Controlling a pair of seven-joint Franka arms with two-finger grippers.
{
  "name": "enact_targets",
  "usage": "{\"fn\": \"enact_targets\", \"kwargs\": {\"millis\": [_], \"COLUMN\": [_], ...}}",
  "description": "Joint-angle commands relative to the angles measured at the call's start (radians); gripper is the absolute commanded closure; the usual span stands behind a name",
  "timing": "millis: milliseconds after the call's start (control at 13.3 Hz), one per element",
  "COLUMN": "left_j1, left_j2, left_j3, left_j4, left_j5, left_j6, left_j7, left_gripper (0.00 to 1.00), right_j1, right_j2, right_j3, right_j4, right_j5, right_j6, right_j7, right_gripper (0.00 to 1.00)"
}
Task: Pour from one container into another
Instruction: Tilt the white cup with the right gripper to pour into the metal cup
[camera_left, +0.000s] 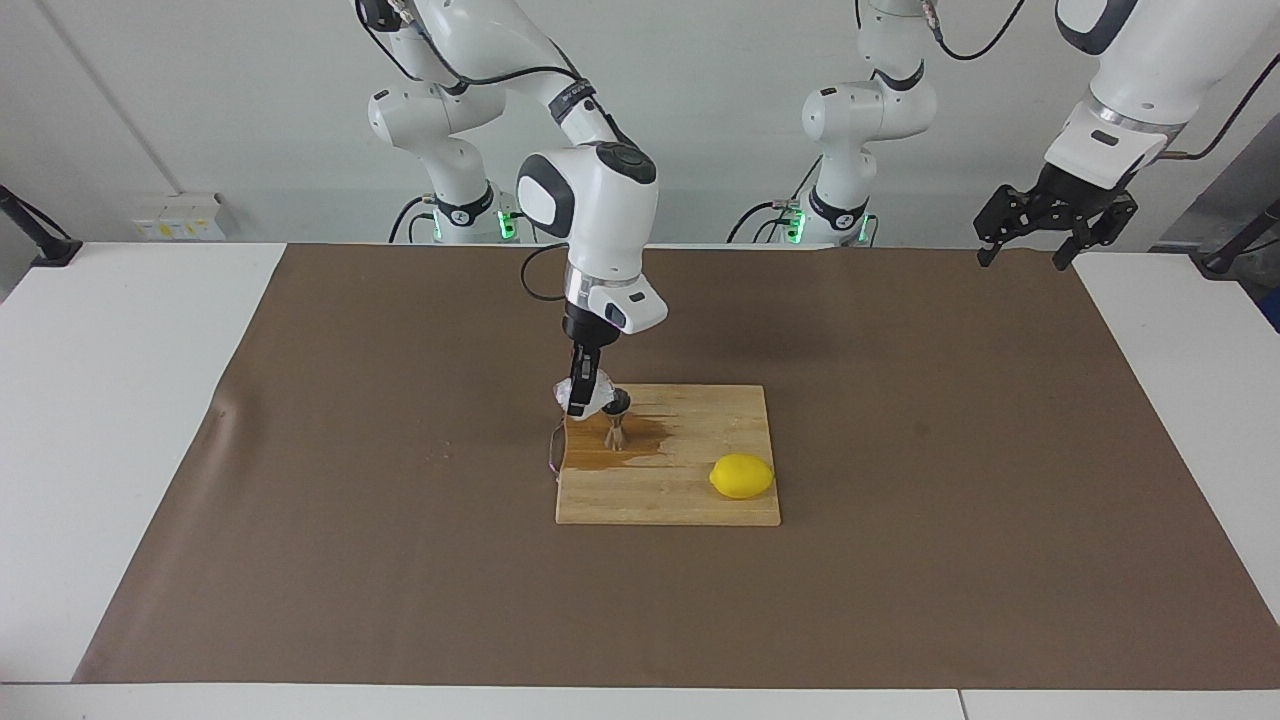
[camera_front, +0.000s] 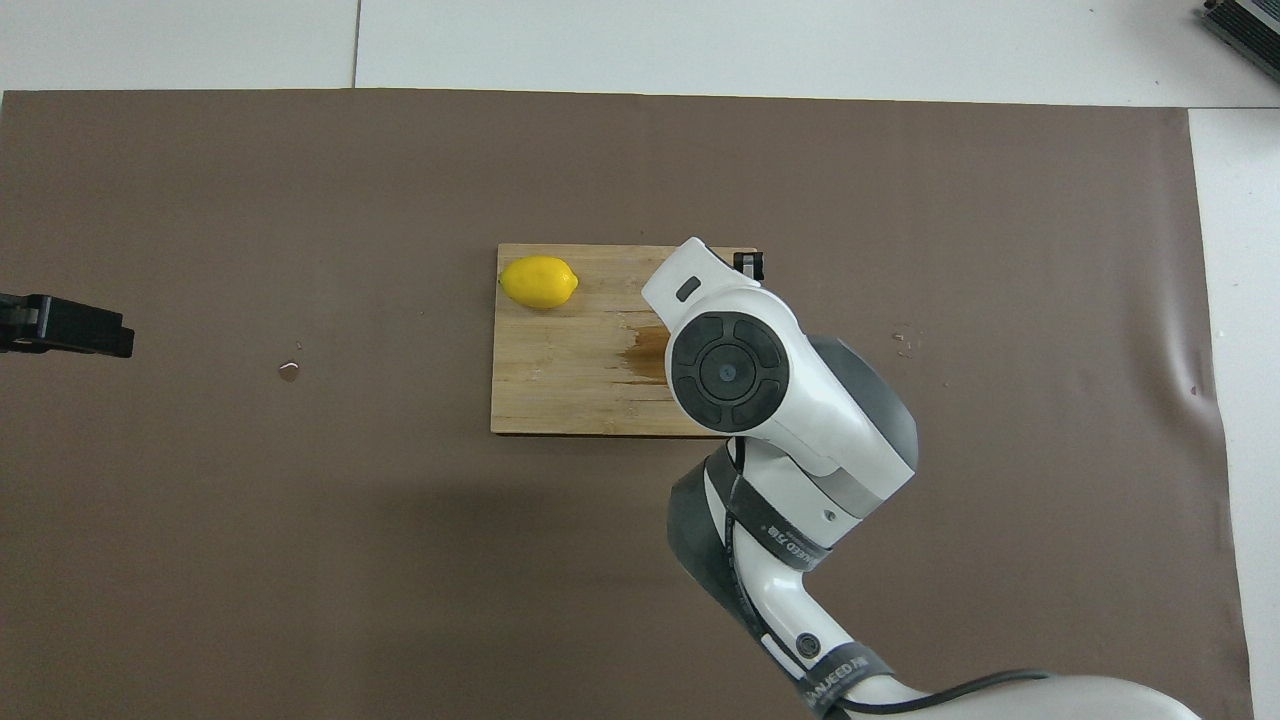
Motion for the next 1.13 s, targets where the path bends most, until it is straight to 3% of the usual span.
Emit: {"fn": "enact_targets", "kwargs": {"millis": [0, 677, 1053], "left_j1": [-0.006, -0.006, -0.006], "left_j2": [-0.024, -0.024, -0.024], "left_j3": [0.009, 0.009, 0.009], "left_j4": [-0.022, -0.022, -0.022], "left_j5": [-0.009, -0.009, -0.009], "left_j6": [-0.006, -0.006, -0.006], "left_j7": [0.006, 0.006, 0.006], "left_gripper": [0.00, 0.00, 0.00], "right_j1": [0.012, 0.009, -0.018], "right_j2": [-0.013, -0.019, -0.044], "right_j3": [0.002, 0.008, 0.008], "right_j4": [-0.007, -0.004, -0.004], "right_j5": [-0.040, -0.014, 0.108], "right_j6": [-0.022, -0.034, -0.023], "right_j7": [0.025, -0.005, -0.051], "right_gripper": [0.51, 0.51, 0.51]}}
